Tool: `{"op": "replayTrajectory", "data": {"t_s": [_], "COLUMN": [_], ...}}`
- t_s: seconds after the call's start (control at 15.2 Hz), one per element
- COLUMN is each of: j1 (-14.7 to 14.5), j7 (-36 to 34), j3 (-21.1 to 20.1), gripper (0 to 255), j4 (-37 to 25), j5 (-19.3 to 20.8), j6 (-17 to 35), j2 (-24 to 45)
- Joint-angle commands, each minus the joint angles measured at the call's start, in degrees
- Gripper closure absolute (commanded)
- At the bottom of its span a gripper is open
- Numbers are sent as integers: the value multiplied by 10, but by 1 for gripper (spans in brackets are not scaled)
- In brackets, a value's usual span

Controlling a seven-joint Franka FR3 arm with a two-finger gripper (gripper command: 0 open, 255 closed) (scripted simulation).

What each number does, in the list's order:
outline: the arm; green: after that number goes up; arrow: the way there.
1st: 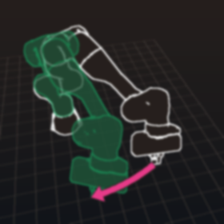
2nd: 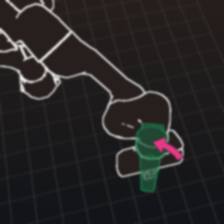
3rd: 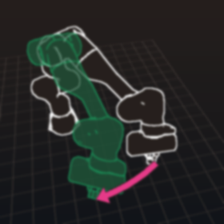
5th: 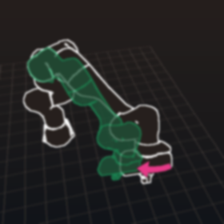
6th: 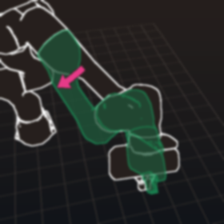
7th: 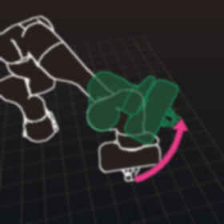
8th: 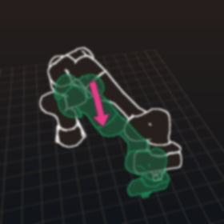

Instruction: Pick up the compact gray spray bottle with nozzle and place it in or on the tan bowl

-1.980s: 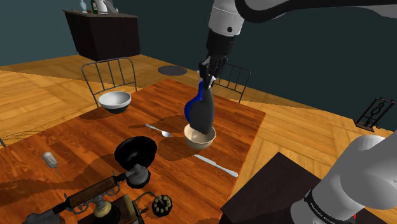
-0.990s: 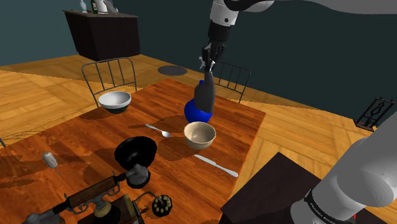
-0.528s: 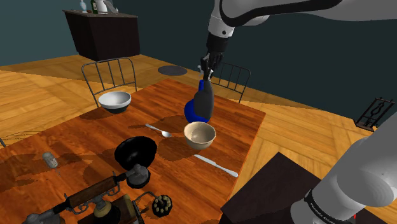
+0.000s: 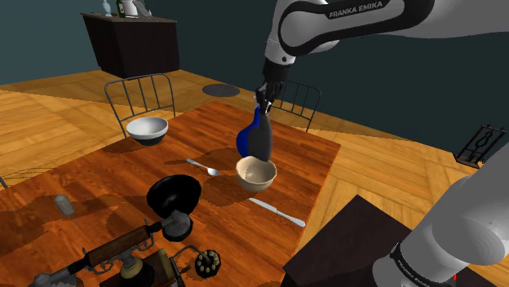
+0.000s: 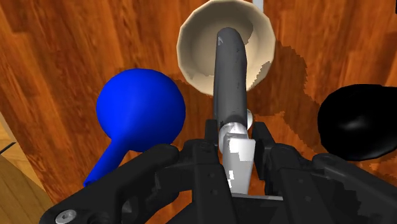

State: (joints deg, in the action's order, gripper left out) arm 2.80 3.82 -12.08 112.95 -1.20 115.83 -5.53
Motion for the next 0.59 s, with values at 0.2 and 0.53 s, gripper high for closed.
{"op": "replayTrajectory", "data": {"t_s": [0.2,0.53], "j1": [-1,-1], "j7": [-2,-3], "j3": [-1,-2], "gripper": [255,255], "j4": [32,61], "j5": [1,3], "j6": [38,76], "j2": [6,15]}}
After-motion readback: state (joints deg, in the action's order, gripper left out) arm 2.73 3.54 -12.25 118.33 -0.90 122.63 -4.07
